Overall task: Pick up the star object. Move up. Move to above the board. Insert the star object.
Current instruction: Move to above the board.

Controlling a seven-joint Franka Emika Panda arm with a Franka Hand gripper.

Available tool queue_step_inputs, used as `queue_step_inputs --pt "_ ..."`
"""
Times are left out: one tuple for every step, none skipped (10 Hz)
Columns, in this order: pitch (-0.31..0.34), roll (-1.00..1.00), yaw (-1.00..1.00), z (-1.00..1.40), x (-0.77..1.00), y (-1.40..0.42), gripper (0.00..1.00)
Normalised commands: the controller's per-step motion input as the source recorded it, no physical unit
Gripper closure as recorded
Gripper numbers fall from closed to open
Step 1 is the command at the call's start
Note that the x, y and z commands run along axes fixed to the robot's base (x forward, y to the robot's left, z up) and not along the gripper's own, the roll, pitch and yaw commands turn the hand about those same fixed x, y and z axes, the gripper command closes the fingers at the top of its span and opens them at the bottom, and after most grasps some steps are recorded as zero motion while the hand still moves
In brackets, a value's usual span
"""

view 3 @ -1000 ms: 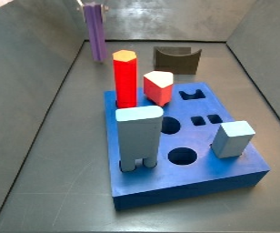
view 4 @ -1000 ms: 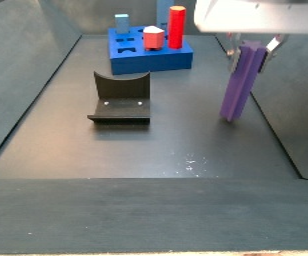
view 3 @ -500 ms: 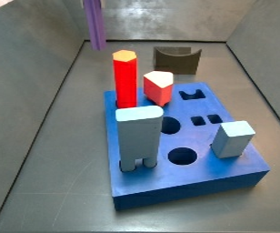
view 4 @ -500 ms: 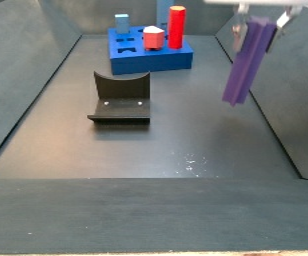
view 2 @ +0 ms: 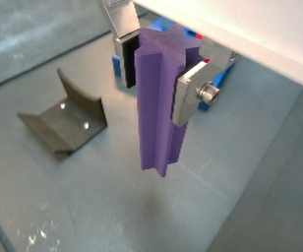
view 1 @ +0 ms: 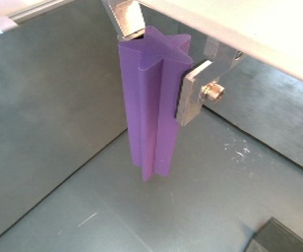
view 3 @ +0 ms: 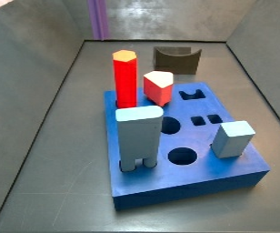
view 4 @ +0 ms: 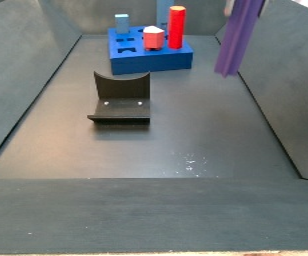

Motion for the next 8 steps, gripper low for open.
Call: queue_step_inputs --pt "0.072 -0.14 -0.05 1.0 0.13 -0.2 1.0" --pt "0.073 -0.13 -0.04 1.0 0.12 -0.18 1.0" --pt "0.075 -0.1 -0.02 1.0 0.1 -0.14 1.0" --pt "0.072 -0.08 -0.01 1.0 0.08 -0.12 1.0" --pt "0.073 -0.07 0.0 0.89 0.06 -0.09 1.0" --pt "0.074 -0.07 0.0 0.8 0.05 -0.06 1.0" --pt "0.078 -0.06 0.01 0.62 0.02 -0.03 1.0" --pt "0.076 -0.06 0.01 0.49 0.02 -0.03 1.0"
